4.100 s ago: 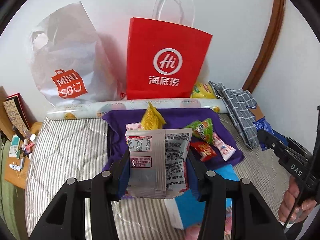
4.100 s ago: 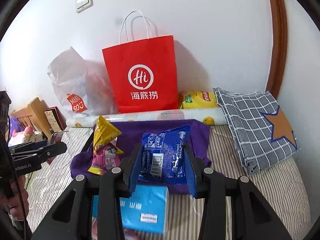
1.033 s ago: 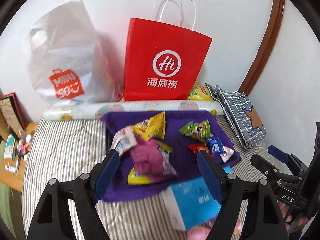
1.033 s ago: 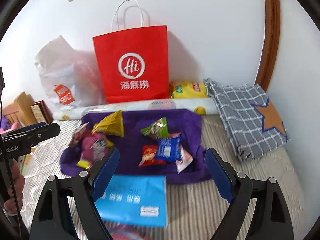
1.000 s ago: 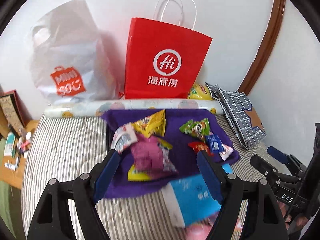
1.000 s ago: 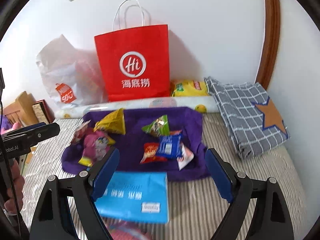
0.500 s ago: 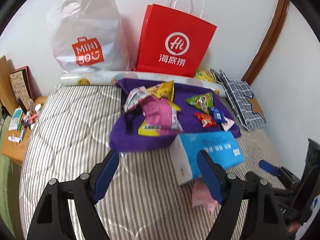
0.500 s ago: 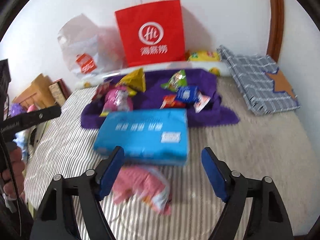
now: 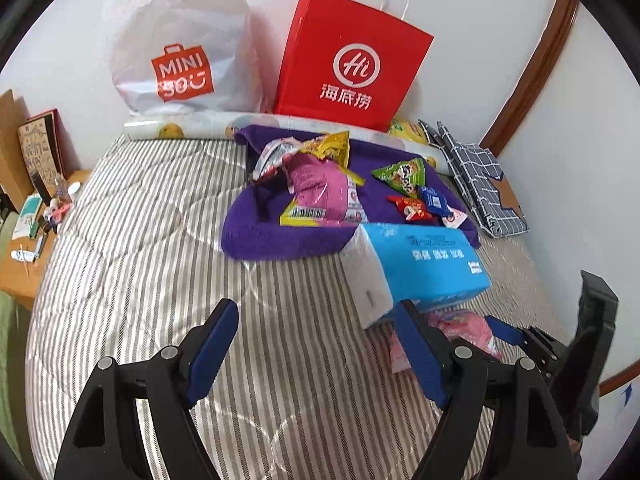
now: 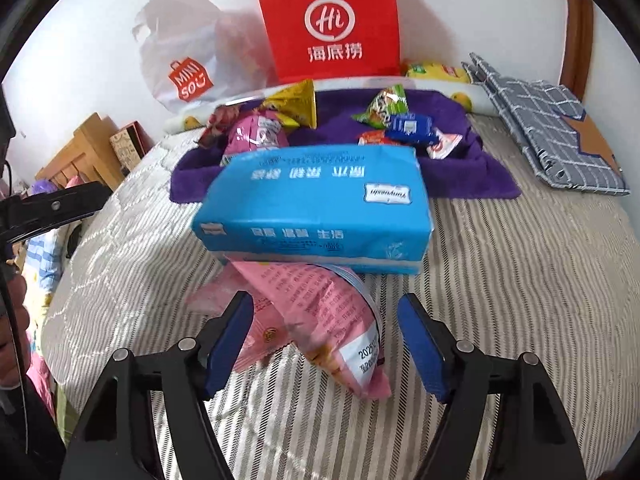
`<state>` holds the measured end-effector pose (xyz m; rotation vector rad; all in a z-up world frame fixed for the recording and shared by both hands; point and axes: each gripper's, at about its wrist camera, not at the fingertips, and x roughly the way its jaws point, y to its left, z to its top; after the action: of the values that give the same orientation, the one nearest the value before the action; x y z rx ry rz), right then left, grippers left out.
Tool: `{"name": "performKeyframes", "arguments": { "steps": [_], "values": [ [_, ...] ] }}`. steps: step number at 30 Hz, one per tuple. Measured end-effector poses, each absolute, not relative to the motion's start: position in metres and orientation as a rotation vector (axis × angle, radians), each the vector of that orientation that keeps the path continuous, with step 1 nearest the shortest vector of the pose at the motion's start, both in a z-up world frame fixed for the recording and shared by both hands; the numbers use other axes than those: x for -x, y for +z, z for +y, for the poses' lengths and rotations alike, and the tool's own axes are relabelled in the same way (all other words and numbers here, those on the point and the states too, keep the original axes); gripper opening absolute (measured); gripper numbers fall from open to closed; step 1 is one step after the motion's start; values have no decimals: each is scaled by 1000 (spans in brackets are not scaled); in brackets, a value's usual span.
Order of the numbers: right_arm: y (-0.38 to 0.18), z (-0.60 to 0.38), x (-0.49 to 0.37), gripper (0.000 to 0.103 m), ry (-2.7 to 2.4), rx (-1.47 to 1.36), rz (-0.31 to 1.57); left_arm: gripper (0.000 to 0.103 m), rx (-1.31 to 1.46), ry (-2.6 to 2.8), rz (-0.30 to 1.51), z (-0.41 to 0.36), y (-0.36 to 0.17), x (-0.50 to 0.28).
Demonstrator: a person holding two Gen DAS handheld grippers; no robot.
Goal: Organize snacks
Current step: 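Grasp the large pink chip bag with the right gripper while the left grasps the pink cake packet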
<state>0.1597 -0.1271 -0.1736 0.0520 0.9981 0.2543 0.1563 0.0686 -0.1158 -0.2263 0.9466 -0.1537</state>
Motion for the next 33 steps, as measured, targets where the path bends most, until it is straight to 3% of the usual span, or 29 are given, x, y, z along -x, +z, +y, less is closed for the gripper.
{"name": "performKeyframes", "arguments": {
  "steps": [2,4,7,26,33],
  "values": [
    [-180,-127,-162,71,253,-47,1009,79,227,-154,961,68,-121,-157],
    [-186,-124,-163,58,254,-25,1017,79,220,-153,972,65,-126,-156],
    [-187,-123,-159,50,255,20,996,79,215,-154,989,59,-133,-156],
    [-152,-212,-122,49,105,-72,888,79,211,-353,1162,-15,-186,-179],
    [-157,-232,-118,49,78,-136,892,90,213,-372,1161,-25,-189,-184]
  ]
}}
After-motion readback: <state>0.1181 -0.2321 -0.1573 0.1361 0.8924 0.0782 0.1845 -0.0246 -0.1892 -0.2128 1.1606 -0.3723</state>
